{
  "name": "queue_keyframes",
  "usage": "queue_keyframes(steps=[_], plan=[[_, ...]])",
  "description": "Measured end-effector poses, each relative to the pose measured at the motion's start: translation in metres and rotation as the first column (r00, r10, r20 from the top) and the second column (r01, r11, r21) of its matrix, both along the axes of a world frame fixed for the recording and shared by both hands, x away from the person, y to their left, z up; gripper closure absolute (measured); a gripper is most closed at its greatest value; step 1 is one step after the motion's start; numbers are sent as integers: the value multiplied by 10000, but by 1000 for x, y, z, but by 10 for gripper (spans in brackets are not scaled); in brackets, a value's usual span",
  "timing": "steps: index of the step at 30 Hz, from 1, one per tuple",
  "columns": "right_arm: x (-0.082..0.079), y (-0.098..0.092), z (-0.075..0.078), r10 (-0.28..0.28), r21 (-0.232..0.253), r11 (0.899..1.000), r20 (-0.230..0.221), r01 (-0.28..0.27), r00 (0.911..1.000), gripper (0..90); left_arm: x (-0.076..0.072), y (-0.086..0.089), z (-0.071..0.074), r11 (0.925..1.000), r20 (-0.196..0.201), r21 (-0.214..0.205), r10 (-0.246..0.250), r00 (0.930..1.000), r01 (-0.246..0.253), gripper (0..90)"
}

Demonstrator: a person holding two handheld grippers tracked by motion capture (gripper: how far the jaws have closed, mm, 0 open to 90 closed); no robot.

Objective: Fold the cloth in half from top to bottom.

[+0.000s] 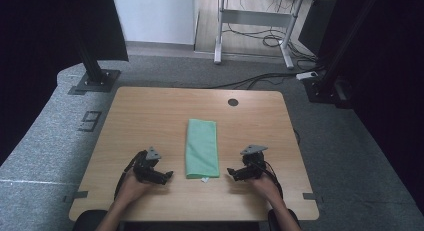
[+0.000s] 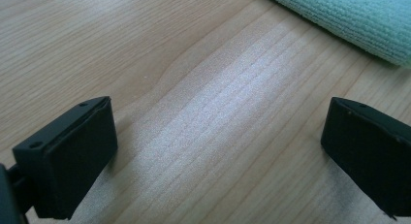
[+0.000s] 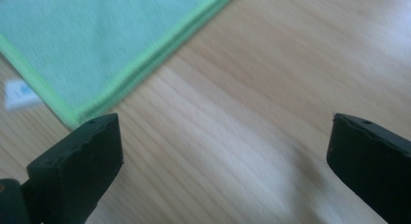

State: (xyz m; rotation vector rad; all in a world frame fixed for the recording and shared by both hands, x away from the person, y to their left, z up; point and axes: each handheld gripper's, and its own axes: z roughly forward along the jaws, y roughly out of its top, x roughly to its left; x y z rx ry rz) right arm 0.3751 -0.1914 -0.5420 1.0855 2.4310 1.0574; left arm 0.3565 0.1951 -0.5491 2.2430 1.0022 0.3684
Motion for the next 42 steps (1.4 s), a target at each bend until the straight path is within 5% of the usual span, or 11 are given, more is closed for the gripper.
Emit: queue_keyframes(steps=[14, 25, 28, 34, 42], plan=[[22, 56, 13, 457, 330, 9984, 283, -467, 9986, 1, 0, 0, 0, 10000, 0, 1, -2, 10000, 2, 0], [43, 79, -2, 40, -425, 9991, 253, -29, 9997, 1, 0, 0, 0, 10000, -3, 4, -23, 10000, 23, 0], [42, 82, -8, 193, -763, 9969, 180, -179, 9997, 0, 2, -1, 1, 9999, -115, 109, -75, 9999, 76, 0], [37, 80, -11, 113, -388, 9992, -25, -113, 9999, 3, 9, -10, 9, 9992, -103, 409, -10, 9999, 14, 0], [20, 80, -11, 292, -456, 9985, 1, -292, 9996, 4, 22, -26, 24, 9995, 288, -264, 162, 9995, -155, 0]])
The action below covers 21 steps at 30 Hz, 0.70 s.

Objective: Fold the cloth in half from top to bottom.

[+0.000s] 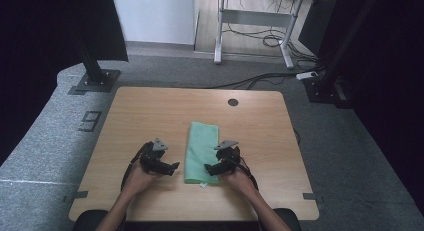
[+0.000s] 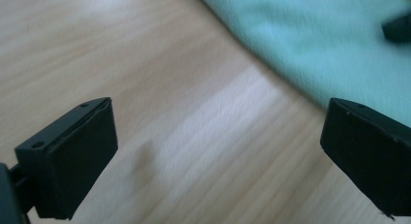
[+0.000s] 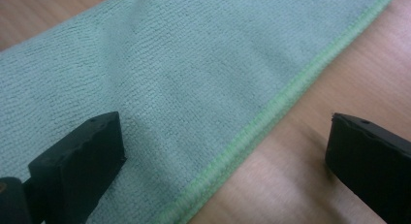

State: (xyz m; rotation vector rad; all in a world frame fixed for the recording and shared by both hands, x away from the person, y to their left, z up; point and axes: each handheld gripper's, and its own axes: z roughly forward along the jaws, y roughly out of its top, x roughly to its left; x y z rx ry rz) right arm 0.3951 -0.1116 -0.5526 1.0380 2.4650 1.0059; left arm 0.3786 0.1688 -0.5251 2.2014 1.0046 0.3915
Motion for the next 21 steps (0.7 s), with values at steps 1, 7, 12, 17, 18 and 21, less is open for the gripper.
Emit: queue_keyframes(steps=[1, 7, 12, 17, 18, 21], plan=[[-3, 0, 0, 30, -8, 10000, -15, -30, 10000, 3, 2, -4, 1, 10000, 23, -51, -23, 10000, 23, 0], [-15, -1, 0, 212, 21, 9998, 17, -212, 9998, 4, 16, -25, 0, 10000, 146, -26, 51, 9999, -51, 4], [-24, -2, 0, 312, 28, 9995, 18, -313, 9995, 5, 24, -34, -8, 9997, 139, 90, 235, 9996, -237, 4], [-32, -2, 0, 449, 17, 9990, 37, -449, 9990, 13, 25, -34, -19, 9986, -101, 453, 269, 9996, -264, 3], [-33, -3, 0, 514, 10, 9987, 62, -514, 9987, 16, 25, -33, -20, 9990, -169, 398, 227, 9996, -220, 2], [-36, -4, 0, 578, 56, 9983, 33, -578, 9983, 18, 23, -33, -20, 9989, -231, 443, 166, 9996, -155, 7]])
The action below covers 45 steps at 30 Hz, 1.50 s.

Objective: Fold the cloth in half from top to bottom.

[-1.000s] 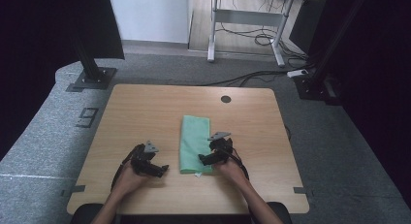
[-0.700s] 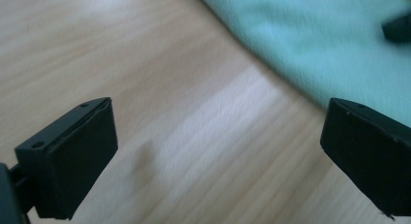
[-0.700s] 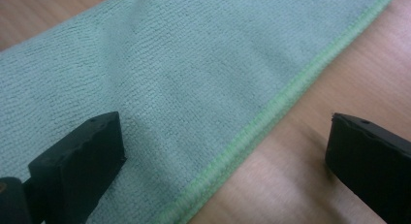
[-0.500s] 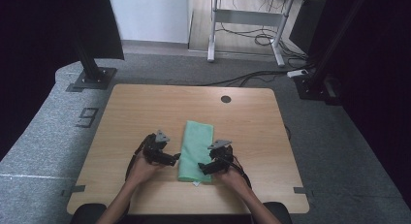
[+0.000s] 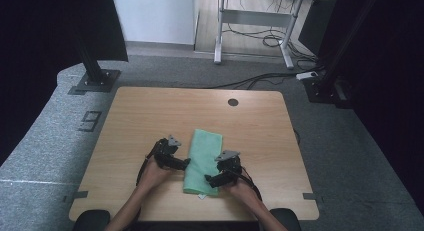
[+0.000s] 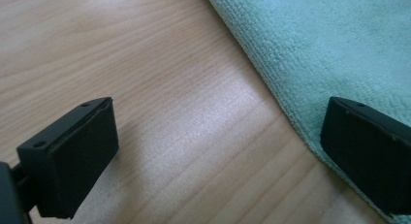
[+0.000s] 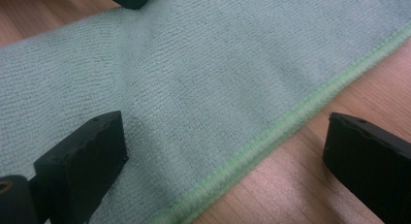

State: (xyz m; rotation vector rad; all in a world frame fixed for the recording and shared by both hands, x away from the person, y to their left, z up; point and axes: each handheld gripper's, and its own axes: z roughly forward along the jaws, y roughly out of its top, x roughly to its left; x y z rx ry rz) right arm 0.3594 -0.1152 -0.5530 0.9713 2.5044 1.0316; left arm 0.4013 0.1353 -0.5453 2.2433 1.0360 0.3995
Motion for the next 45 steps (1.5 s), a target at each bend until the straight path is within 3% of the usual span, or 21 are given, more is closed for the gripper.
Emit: queue_keyframes(steps=[4, 7, 9, 16, 21, 27, 36, 40, 45], plan=[[0, 0, 1, 194, -49, 9998, 7, -194, 9998, 43, -5, 1, 0, 9999, 26, 54, -88, 10000, 87, 18], [2, -1, 4, 482, -11, 9988, -111, -482, 9988, 60, -6, 4, -2, 9999, -37, -160, -32, 10000, 32, 18], [6, -4, 7, 404, 190, 9990, -185, -401, 9990, 60, -6, 6, -3, 9995, -123, -312, 13, 9999, -16, 18], [28, -17, 21, -152, 515, 9985, -228, 164, 9996, 90, -8, 5, -3, 9996, -89, -281, 85, 9999, -88, 21], [50, -22, 27, -465, 648, 9967, -466, 495, 9978, 159, -11, 6, -2, 9997, -127, -240, -10, 9999, 7, 25], [76, -20, 34, -640, 659, 9956, -484, 671, 9968, 337, -13, 6, -2, 9996, -122, -266, -32, 9999, 28, 26], [107, -8, 38, -629, 261, 9976, -580, 645, 9963, 600, -13, 6, -3, 9996, -101, -282, -78, 9999, 75, 25], [119, -7, 35, -795, 122, 9967, -610, 804, 9950, 635, -13, 6, -3, 9995, -98, -293, -89, 9999, 86, 25], [128, -5, 29, -851, 16, 9963, -657, 854, 9942, 602, -13, 6, -3, 9995, -93, -299, -103, 9999, 100, 24]])
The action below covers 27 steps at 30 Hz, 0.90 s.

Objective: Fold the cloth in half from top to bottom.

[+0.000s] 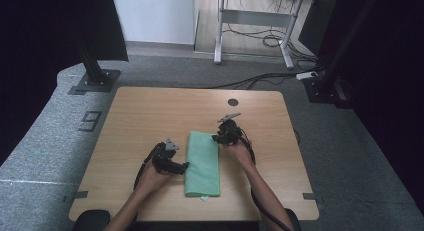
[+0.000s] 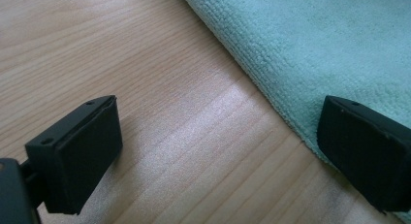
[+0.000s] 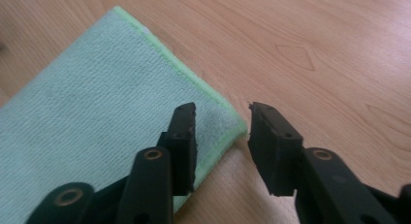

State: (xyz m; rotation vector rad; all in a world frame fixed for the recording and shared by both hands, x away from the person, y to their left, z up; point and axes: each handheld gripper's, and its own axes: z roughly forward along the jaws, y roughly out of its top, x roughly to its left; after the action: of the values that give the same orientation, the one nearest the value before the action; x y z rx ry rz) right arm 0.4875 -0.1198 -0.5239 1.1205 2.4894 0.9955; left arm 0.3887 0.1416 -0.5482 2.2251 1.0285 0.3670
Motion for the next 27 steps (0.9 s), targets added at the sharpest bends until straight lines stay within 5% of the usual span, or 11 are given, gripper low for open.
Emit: queue_keyframes(steps=[7, 13, 17, 21, 27], plan=[[7, 6, -11, 381, -241, 9990, -252, -387, 9990, 537, 0, 0, 0, 10000, -2, -5, -24, 10000, 24, 24], [5, 7, -11, 773, 86, 9970, -568, -769, 9954, 811, 2, 0, 1, 9999, -84, -77, -114, 9999, 114, 30], [5, 8, -11, 725, 155, 9973, -677, -716, 9951, 832, 3, 1, 6, 9981, 14, -614, -93, 10000, 93, 57], [4, 10, -10, 775, -57, 9969, -592, -780, 9952, 835, 4, -6, 1, 9998, 43, -93, -160, 9999, 160, 53], [4, 9, -8, 791, -218, 9965, -548, -804, 9954, 836, 6, -8, 1, 9999, -62, 63, 107, 9999, -107, 36]])
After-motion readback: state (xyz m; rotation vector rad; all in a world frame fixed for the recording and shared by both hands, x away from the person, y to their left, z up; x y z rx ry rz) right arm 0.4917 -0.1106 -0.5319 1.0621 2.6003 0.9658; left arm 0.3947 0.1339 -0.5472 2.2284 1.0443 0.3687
